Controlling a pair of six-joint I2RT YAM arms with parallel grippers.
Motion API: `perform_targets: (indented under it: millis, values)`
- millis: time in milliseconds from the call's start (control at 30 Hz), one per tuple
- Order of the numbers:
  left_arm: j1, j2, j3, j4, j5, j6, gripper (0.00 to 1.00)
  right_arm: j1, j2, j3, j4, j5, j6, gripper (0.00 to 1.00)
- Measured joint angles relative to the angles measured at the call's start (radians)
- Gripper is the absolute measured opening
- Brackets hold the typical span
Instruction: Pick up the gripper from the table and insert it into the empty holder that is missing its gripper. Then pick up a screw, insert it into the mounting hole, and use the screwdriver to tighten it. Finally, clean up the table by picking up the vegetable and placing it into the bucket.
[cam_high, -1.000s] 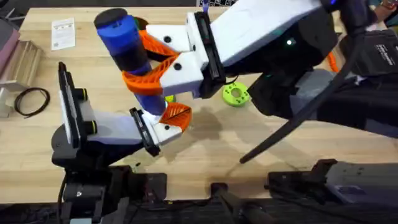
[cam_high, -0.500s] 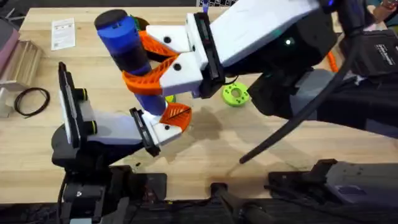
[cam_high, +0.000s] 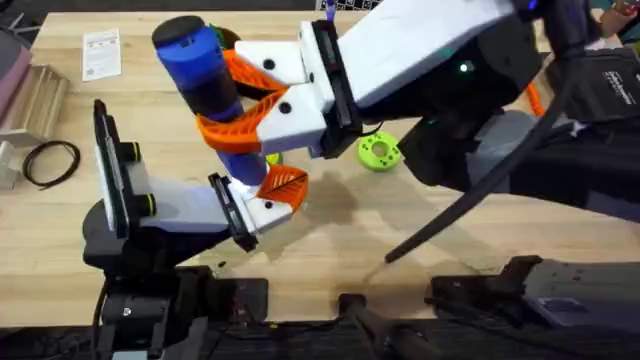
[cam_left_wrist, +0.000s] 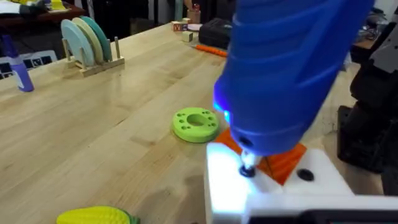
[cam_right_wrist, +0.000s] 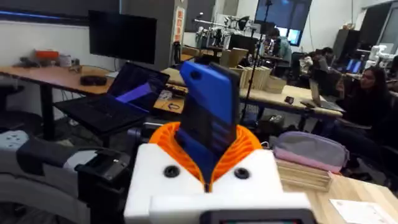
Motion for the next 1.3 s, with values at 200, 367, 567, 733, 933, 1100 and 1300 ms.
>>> perform_targets:
  millis: [200,367,567,733,933,1100,1300]
  values:
    - [0.0,0.0,0.0,0.0,0.0,0.0,0.006,-0.005,0.0,0.081,0.0,-0.007,0.069,0.021]
    - [0.0,0.0,0.0,0.0,0.0,0.0,0.006,-0.032,-0.002,0.186,-0.08,-0.007,0.097,0.021]
    - [0.0,0.0,0.0,0.0,0.0,0.0,0.006,-0.073,-0.005,0.205,-0.179,-0.006,0.104,0.021]
    - [0.0,0.0,0.0,0.0,0.0,0.0,0.006,-0.149,-0.011,0.207,-0.464,0.041,0.038,0.021]
    - [0.0,0.0,0.0,0.0,0.0,0.0,0.006,-0.33,-0.058,0.222,-0.93,0.197,-0.163,0.021]
    - [0.0,0.0,0.0,0.0,0.0,0.0,0.006,-0.476,-0.125,0.297,-1.249,0.318,-0.322,0.021]
    - [0.0,0.0,0.0,0.0,0.0,0.0,0.006,-0.564,-0.225,0.363,-1.538,0.526,-0.518,0.021]
